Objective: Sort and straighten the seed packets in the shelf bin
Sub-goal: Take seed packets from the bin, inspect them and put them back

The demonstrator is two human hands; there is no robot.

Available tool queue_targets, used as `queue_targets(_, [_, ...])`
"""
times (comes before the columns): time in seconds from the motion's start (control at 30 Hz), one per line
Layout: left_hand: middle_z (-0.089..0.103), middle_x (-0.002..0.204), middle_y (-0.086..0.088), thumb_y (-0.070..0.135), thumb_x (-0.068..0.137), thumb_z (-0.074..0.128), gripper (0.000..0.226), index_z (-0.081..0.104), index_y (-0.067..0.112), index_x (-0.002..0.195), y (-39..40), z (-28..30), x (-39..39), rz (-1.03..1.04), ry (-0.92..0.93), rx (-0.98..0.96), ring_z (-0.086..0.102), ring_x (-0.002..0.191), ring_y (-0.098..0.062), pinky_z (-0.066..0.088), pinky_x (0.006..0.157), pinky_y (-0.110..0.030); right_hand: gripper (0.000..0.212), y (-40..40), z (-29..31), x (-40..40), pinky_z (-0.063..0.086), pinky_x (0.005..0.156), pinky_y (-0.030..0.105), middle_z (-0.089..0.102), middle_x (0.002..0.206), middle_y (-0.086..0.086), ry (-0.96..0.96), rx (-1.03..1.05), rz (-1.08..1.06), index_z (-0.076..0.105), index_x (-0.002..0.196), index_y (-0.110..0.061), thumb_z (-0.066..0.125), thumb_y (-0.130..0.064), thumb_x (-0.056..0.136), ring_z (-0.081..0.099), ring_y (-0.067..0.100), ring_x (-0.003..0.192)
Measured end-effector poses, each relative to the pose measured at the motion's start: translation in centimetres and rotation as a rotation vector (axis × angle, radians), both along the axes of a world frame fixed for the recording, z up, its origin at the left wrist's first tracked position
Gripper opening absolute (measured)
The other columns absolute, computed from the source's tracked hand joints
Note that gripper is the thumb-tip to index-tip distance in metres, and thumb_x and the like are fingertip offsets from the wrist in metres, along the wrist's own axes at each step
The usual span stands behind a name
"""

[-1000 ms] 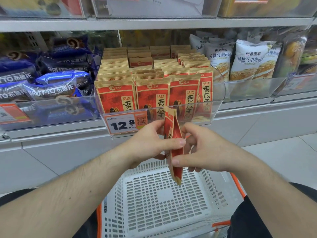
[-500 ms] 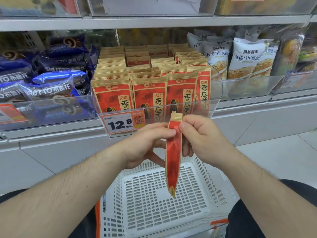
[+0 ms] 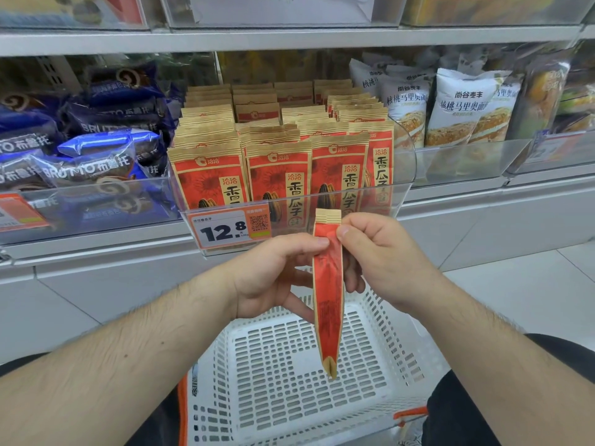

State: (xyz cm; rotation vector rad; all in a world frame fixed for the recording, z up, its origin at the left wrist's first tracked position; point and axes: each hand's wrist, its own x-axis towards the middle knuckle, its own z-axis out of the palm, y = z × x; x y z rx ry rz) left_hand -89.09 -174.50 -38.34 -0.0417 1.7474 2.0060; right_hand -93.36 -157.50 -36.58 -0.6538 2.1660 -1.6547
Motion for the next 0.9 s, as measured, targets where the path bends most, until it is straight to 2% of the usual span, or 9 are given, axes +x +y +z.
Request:
queue_targets(0.1, [0.069,0.094,-0.008,0.04,0.081,0.068,0.029,0.072,0.014,0.094,0.6,-0.2,0.3,0.132,-0.137,-0.009,0.066,0.087,-0.029,0.059,0.074,-0.056,0.038,0.4,0.2,-0.4,0.043,0.044,0.028,0.059,0.055,0.003,-0.016,0.13,0.027,0.058,0.068,-0.01,0.044,-0.017,0.103,0.056,0.017,0.044])
queue_targets(0.2, [0.067,0.09,-0.009,0.039,0.091,0.057,0.03,0.07,0.012,0.087,1.2,-0.8,0.5,0.224,-0.25,0.046,0.067,0.078,-0.029,0.056,0.081,-0.06,0.049,1.6,1.1,-0.7,0.045,0.05,0.031,0.06,0.056,0.007,-0.108,0.37,0.188,0.06,0.059,-0.008,0.049,-0.031,0.1,0.058,0.022,0.048])
queue_targets(0.27, [0.066,0.086,-0.012,0.04,0.093,0.055,0.034,0.067,0.01,0.086,1.5,-1.1,0.4,0.279,-0.304,0.105,0.068,0.074,-0.031,0.057,0.08,-0.06,0.042,2.3,1.6,-0.6,0.049,0.056,0.033,0.064,0.06,0.005,-0.144,0.557,0.329,0.066,0.062,-0.006,0.059,-0.032,0.095,0.062,0.022,0.054])
queue_targets(0.33, [0.065,0.086,-0.014,0.042,0.092,0.055,0.036,0.065,0.007,0.091,1.6,-1.1,0.2,0.304,-0.341,0.142,0.068,0.072,-0.034,0.058,0.076,-0.058,0.029,2.5,1.9,-0.4,0.053,0.061,0.033,0.068,0.063,0.001,-0.129,0.67,0.434,0.07,0.065,-0.011,0.068,-0.025,0.09,0.065,0.019,0.059])
queue_targets(0.47, [0.064,0.089,-0.015,0.042,0.091,0.056,0.036,0.066,0.007,0.091,1.6,-1.1,0.0,0.314,-0.354,0.152,0.067,0.078,-0.035,0.059,0.075,-0.056,0.033,2.8,2.0,-0.4,0.054,0.062,0.027,0.069,0.06,-0.001,-0.151,0.675,0.487,0.07,0.061,-0.019,0.065,-0.012,0.093,0.065,0.013,0.056])
queue_targets(0.6, [0.065,0.096,-0.015,0.042,0.089,0.056,0.037,0.065,0.007,0.094,1.5,-1.3,0.0,0.302,-0.359,0.148,0.068,0.077,-0.035,0.058,0.077,-0.057,0.021,3.1,1.8,-0.6,0.055,0.066,0.026,0.071,0.064,0.001,-0.177,0.647,0.552,0.071,0.08,-0.004,0.059,-0.008,0.097,0.066,0.009,0.056])
queue_targets(0.83, [0.067,0.083,-0.013,0.043,0.089,0.055,0.039,0.062,0.006,0.096,1.5,-1.3,0.0,0.278,-0.369,0.17,0.071,0.07,-0.034,0.059,0.072,-0.055,0.021,3.1,1.6,-0.7,0.056,0.065,0.026,0.071,0.066,0.002,-0.212,0.606,0.589,0.071,0.081,-0.003,0.057,-0.005,0.097,0.066,0.009,0.057])
queue_targets(0.9, [0.067,0.083,-0.013,0.042,0.082,0.059,0.039,0.061,0.006,0.096,1.5,-1.3,0.0,0.268,-0.358,0.168,0.07,0.07,-0.033,0.059,0.071,-0.053,0.021,3.0,1.6,-0.6,0.057,0.065,0.026,0.071,0.063,0.0,-0.211,0.614,0.584,0.071,0.082,-0.002,0.057,-0.006,0.097,0.066,0.009,0.056])
